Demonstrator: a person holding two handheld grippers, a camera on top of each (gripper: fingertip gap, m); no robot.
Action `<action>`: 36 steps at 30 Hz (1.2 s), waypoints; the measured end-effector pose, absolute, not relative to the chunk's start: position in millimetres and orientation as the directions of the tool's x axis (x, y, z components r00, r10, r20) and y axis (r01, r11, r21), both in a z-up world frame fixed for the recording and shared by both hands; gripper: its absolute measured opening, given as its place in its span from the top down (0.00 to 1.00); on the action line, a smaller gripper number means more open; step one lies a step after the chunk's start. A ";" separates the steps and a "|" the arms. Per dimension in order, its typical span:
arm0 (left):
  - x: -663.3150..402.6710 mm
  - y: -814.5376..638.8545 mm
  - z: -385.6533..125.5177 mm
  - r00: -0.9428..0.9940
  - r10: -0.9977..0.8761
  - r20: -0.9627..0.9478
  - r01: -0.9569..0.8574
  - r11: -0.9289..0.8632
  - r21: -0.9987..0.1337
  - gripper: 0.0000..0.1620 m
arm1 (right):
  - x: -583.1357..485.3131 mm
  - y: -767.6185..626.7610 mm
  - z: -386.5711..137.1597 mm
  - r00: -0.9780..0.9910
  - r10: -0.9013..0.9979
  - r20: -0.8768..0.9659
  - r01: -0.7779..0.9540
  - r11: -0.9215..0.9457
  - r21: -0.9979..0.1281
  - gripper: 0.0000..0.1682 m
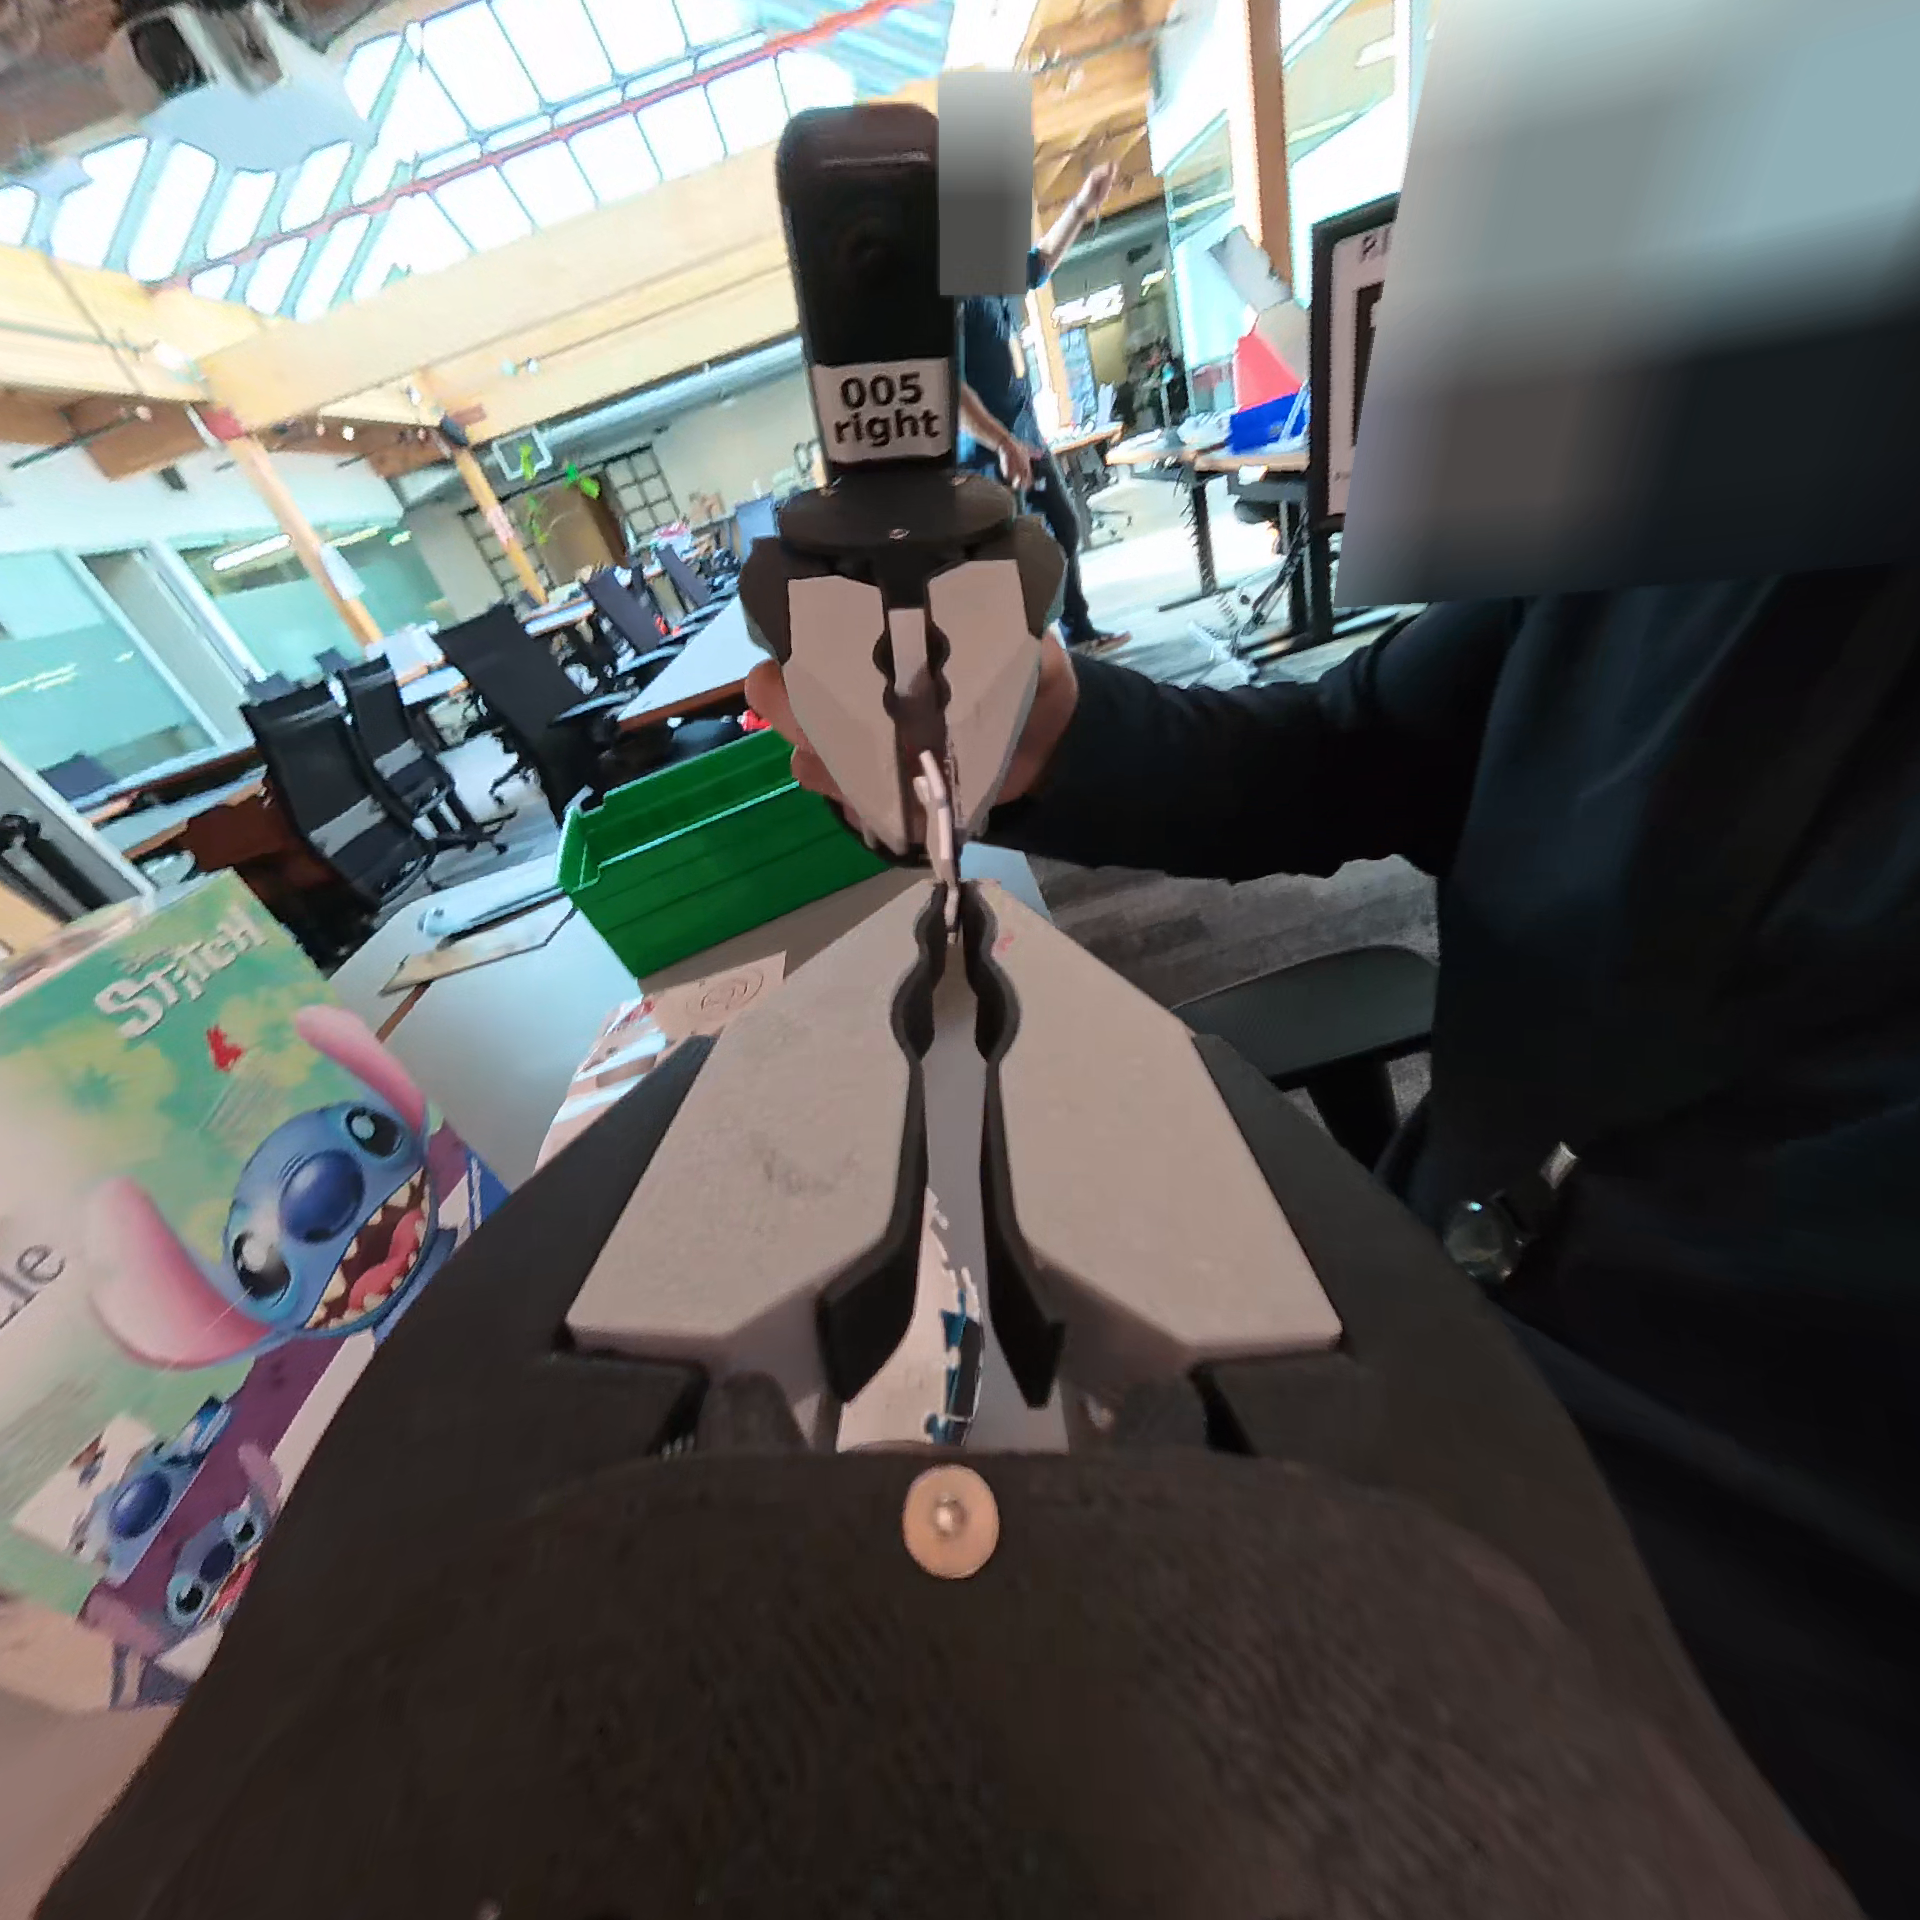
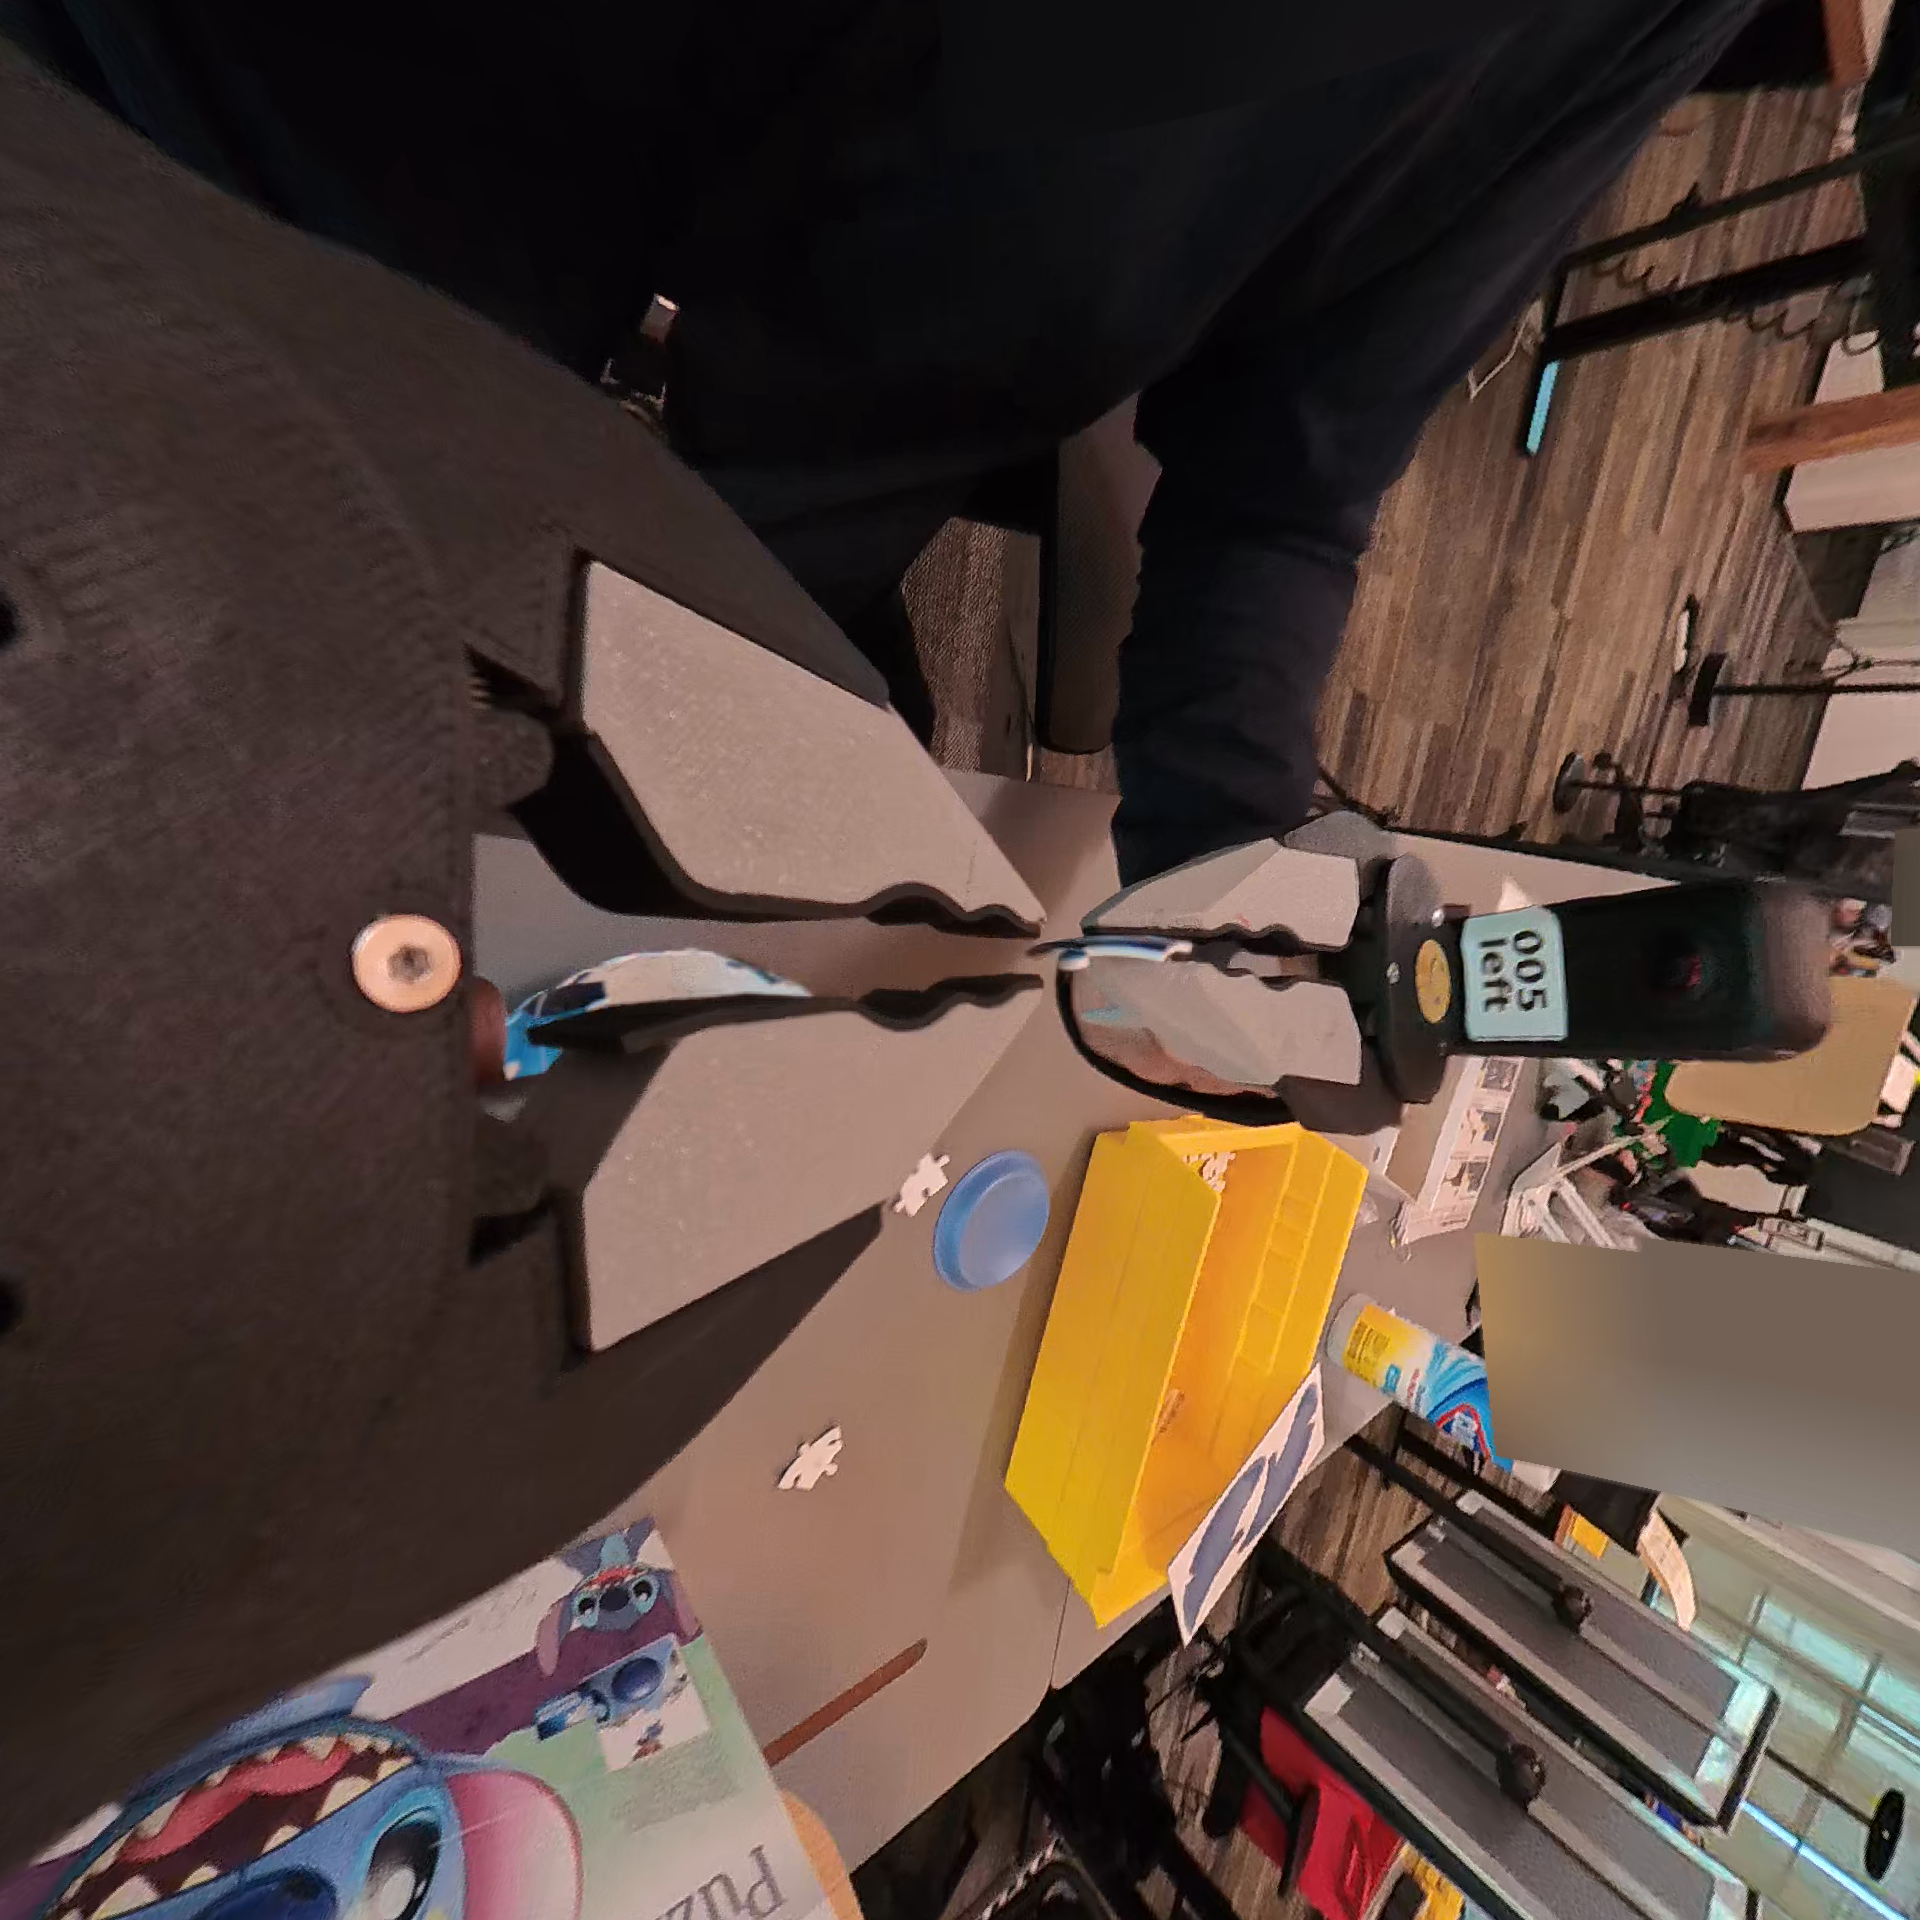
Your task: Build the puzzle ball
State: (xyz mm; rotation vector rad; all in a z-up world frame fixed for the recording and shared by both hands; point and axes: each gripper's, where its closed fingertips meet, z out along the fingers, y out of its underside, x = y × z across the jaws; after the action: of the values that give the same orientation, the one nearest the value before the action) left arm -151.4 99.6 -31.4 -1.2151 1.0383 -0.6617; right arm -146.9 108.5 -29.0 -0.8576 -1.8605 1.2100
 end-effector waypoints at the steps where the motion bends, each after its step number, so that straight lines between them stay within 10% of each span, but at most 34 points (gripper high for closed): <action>1: -151.4 99.3 -30.6 0.412 -0.866 -0.285 -0.101 0.267 -0.958 1.00 | -146.8 106.7 -27.3 -0.510 0.833 0.214 0.129 0.320 -0.938 0.99; 36: -159.0 104.9 -41.5 0.396 -0.889 -0.228 -0.051 0.227 -0.973 0.99 | -154.0 107.7 -33.1 -0.488 0.825 0.284 0.201 0.423 -0.884 1.00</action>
State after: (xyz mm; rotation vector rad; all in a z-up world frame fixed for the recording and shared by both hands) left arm -159.0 104.9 -41.5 -1.2069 1.0094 -0.7386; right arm -154.0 107.7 -33.1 -0.8691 -1.9330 1.0653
